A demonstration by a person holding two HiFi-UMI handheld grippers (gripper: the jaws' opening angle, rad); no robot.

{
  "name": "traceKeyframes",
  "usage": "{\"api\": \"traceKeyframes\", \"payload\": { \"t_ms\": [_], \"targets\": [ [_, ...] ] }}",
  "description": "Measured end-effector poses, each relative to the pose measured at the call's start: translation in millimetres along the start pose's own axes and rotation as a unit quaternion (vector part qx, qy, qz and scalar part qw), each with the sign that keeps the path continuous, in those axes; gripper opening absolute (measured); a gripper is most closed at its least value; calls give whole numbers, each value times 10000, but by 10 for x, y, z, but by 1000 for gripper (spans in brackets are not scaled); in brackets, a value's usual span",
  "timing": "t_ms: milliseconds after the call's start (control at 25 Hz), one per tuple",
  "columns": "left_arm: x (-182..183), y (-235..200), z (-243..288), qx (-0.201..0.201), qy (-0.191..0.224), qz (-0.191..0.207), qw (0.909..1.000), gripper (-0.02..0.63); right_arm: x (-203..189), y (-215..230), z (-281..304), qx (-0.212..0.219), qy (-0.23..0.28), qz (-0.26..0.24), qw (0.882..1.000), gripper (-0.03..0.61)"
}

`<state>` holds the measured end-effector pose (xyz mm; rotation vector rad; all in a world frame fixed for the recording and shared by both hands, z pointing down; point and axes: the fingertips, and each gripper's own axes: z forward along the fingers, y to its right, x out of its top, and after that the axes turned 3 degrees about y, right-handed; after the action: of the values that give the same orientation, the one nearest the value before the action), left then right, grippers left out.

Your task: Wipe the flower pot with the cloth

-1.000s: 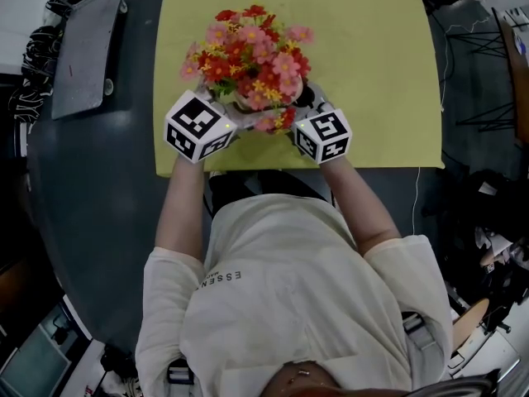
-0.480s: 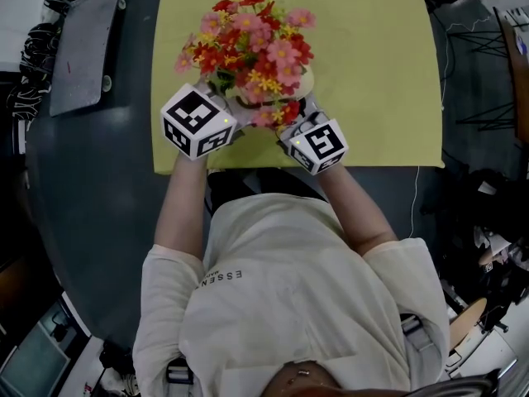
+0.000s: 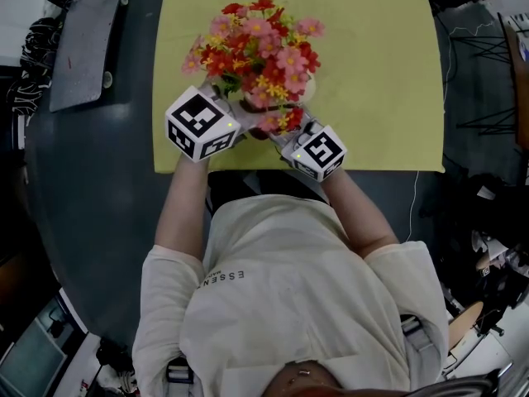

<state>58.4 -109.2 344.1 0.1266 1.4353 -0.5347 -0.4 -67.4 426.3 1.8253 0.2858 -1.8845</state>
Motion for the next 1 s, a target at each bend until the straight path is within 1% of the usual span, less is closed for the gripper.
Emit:
{"api": "traceKeyframes", "payload": {
  "t_ms": [80, 200, 280, 360, 560, 680, 760, 880, 1000],
  "targets": [
    [-26, -21, 3, 22, -10, 5, 10000, 552, -123, 114, -80, -162, -197, 107, 9996, 60],
    [-93, -58, 18, 42, -75, 32, 10000, 554, -240, 475, -335, -755, -401, 396, 9956, 60],
    [-176, -103, 15, 42, -138, 128, 9998, 552, -278, 751, -517, -1215, -497, 560, 9898, 60],
    [-301, -152, -3, 32, -217, 330, 9992, 554, -297, 997, -663, -1635, -562, 626, 9829, 60],
    [-743, -174, -4, -168, -518, 675, 9962, 554, -268, 1361, -992, -2321, -524, 692, 9688, 61],
    [-1064, -208, 59, -267, -786, 857, 9929, 552, -263, 1490, -1167, -2600, -477, 677, 9620, 60],
    [-1277, -186, 130, -351, -969, 899, 9906, 552, -309, 1533, -1282, -2681, -499, 665, 9598, 61],
    [-1535, -258, 114, -466, -1174, 938, 9875, 552, -391, 1546, -1245, -2757, -502, 707, 9573, 60],
    [-1747, -306, 85, -604, -1380, 1111, 9823, 552, -499, 1540, -1185, -2844, -513, 730, 9545, 61]
  ]
}}
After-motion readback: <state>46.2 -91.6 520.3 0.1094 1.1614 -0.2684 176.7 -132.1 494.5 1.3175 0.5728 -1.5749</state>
